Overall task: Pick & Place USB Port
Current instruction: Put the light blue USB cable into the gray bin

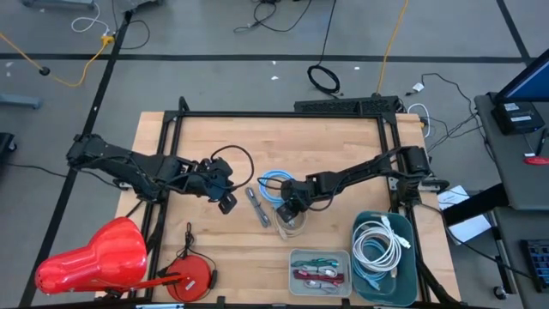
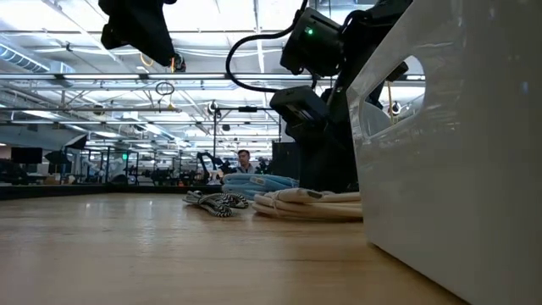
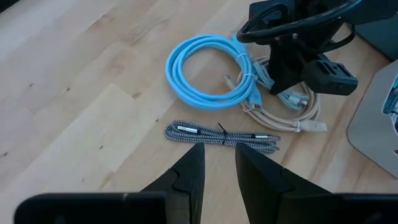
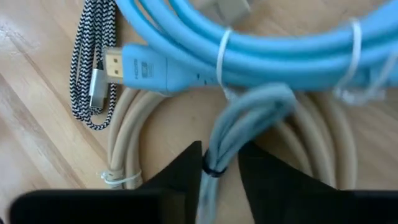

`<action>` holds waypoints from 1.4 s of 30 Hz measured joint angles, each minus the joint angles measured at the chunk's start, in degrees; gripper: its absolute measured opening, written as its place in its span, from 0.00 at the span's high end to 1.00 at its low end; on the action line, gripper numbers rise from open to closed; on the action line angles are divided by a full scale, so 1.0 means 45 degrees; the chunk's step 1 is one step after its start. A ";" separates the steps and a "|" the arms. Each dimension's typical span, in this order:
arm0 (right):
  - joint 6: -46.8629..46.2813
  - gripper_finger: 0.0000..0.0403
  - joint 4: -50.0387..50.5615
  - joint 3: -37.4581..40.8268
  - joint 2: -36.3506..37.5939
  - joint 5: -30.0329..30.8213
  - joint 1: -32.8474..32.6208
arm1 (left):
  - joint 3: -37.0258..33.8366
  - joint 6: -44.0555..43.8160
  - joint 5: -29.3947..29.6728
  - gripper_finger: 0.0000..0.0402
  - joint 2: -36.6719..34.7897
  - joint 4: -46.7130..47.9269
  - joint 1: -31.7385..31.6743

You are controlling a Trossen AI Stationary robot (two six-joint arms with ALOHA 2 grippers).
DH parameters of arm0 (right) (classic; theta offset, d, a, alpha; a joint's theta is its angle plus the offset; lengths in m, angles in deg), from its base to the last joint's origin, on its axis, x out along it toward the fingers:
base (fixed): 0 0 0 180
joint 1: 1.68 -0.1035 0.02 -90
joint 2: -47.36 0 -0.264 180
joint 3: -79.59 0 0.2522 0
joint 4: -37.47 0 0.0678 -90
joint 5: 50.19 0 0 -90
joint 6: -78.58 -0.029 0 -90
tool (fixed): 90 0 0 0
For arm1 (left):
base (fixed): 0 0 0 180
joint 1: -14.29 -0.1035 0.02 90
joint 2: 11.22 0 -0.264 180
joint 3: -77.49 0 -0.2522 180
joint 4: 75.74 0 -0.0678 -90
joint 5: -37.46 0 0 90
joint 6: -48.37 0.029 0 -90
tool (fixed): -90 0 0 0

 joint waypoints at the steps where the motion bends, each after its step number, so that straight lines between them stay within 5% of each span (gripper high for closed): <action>1: 0.0005 0.79 -0.0042 -0.0002 -0.0006 0.0000 0.0000 | 0.0000 0.0068 0.0009 0.77 0.0000 0.0000 0.0000; 7: 0.0585 0.94 -0.0435 0.0049 0.0583 -0.0073 -0.0046 | 0.0000 0.0270 0.0097 0.77 0.0000 -0.0003 -0.0003; 23: 0.2251 0.93 0.0856 0.0024 0.5885 0.0058 -0.0378 | 0.0000 0.0522 0.0121 0.77 0.0000 0.0317 -0.0015; 30: 0.1972 0.90 0.2796 0.0019 0.7806 -0.0153 -0.1736 | 0.0000 0.0652 0.0121 0.77 0.0000 0.0593 -0.0015; 35: 0.2928 0.91 0.3265 0.0019 0.8104 -0.1720 -0.3507 | 0.0000 0.0851 0.0117 0.77 0.0000 0.0593 -0.0063; 42: 0.4175 0.93 0.4229 0.0015 0.6941 -0.1685 -0.4860 | 0.0000 0.1202 0.0012 0.77 0.0000 0.0628 -0.0506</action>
